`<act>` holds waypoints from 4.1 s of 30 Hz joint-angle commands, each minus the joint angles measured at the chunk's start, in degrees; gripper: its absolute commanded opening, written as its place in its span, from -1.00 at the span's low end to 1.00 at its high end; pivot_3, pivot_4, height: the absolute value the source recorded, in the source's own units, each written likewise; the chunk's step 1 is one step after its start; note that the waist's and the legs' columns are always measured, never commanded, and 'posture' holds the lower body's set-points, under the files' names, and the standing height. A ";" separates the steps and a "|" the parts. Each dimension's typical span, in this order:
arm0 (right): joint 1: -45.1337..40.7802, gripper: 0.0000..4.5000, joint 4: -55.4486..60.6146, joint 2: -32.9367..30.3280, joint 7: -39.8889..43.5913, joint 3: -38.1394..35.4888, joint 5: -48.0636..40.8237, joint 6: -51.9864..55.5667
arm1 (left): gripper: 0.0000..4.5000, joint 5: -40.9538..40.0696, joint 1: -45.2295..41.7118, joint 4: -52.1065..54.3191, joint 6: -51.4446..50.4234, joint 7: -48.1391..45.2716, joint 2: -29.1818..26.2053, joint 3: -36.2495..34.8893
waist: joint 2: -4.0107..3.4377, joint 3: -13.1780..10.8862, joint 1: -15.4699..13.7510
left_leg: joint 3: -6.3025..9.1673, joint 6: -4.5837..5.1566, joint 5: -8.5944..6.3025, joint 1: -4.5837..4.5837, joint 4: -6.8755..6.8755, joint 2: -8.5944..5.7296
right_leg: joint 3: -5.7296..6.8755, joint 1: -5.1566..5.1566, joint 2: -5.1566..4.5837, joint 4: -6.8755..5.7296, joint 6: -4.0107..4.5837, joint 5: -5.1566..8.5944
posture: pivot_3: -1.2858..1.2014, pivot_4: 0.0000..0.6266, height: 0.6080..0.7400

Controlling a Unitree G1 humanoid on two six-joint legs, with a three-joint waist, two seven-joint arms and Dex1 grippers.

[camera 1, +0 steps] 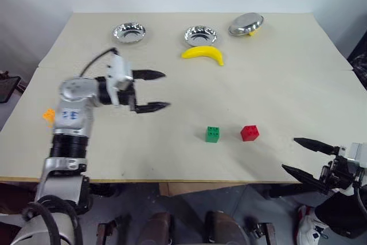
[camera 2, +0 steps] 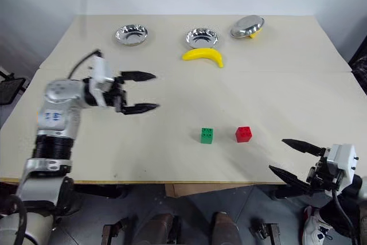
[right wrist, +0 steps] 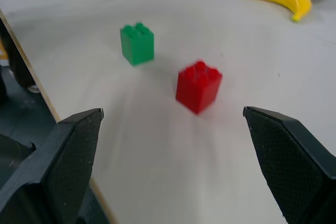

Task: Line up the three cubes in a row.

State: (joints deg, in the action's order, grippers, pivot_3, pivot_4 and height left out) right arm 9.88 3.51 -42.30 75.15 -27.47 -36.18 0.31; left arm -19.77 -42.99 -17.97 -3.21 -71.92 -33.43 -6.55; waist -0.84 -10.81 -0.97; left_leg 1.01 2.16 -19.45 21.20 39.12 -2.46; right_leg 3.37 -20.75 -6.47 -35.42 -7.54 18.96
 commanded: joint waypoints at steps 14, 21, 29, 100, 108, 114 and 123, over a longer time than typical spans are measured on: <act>-17.77 1.00 -4.25 3.73 7.89 11.90 -0.66 -2.95 | 0.96 -9.67 56.27 22.10 -1.24 30.03 6.63 -40.19 | 0.15 -0.05 -0.71 | 0.12 0.03 -0.05 -0.02 -0.01 0.02 | -0.01 0.17 -0.11 0.46 0.03 0.00 | 0.03 -0.52 1.00; -18.48 1.00 -5.89 2.30 8.42 12.76 0.48 -2.11 | 0.96 -9.24 60.67 19.57 3.65 37.68 10.68 -43.95 | 0.16 -0.04 -0.54 | 0.09 -0.01 -0.08 -0.04 -0.07 0.04 | -0.05 0.10 -0.12 0.47 0.12 0.01 | 0.03 -0.52 1.00; -19.31 1.00 -5.42 0.68 6.38 12.25 1.10 -0.90 | 0.96 -6.85 53.29 15.21 -0.95 44.43 3.70 -40.00 | 0.16 -0.04 -0.48 | 0.07 -0.04 -0.09 -0.05 -0.09 0.06 | -0.05 0.06 -0.10 0.41 0.12 0.01 | 0.03 -0.52 1.00; 13.66 1.00 6.68 0.84 2.18 -10.55 -0.46 -1.94 | -0.34 17.22 1.11 -7.79 1.19 2.66 5.59 21.94 | 0.27 0.02 -0.85 | -0.54 0.05 0.07 -0.03 0.03 -0.01 | -0.27 -0.37 -0.11 -0.22 0.12 -0.03 | 0.03 -0.52 1.00; 12.70 1.00 5.86 0.86 2.11 -9.07 -0.37 -2.74 | -0.34 17.00 0.03 -10.15 2.17 1.25 6.13 22.17 | 0.27 0.02 -1.03 | -0.53 0.06 0.09 -0.03 0.03 -0.03 | -0.27 -0.37 -0.11 -0.22 0.11 -0.03 | 0.03 -0.52 1.00; 12.04 1.00 5.04 0.78 2.37 -8.47 -0.16 -2.93 | -0.34 16.67 0.46 -10.20 1.98 -0.58 5.51 22.16 | 0.26 0.02 -0.58 | -0.53 0.06 0.09 -0.02 0.02 -0.02 | -0.26 -0.38 -0.10 -0.22 0.11 -0.03 | 0.03 -0.52 1.00; 11.73 1.00 4.19 1.02 1.98 -7.04 0.07 -3.72 | 0.38 15.00 -0.53 -10.59 -0.48 -0.52 6.57 20.67 | 0.30 0.00 -0.59 | -0.55 0.06 0.09 0.06 0.02 -0.01 | -0.26 -0.48 -0.07 -0.29 0.11 -0.03 | 0.03 -0.52 1.00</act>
State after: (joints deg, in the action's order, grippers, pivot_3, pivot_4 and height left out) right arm 21.64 7.58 -41.72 77.29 -34.06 -35.51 -2.47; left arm -4.11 -43.49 -29.97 -2.81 -72.12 -26.97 14.66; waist -0.55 -10.81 -1.56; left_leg 0.49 2.22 -19.36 21.29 39.14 -2.46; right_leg 3.13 -21.24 -6.54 -35.81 -7.42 18.92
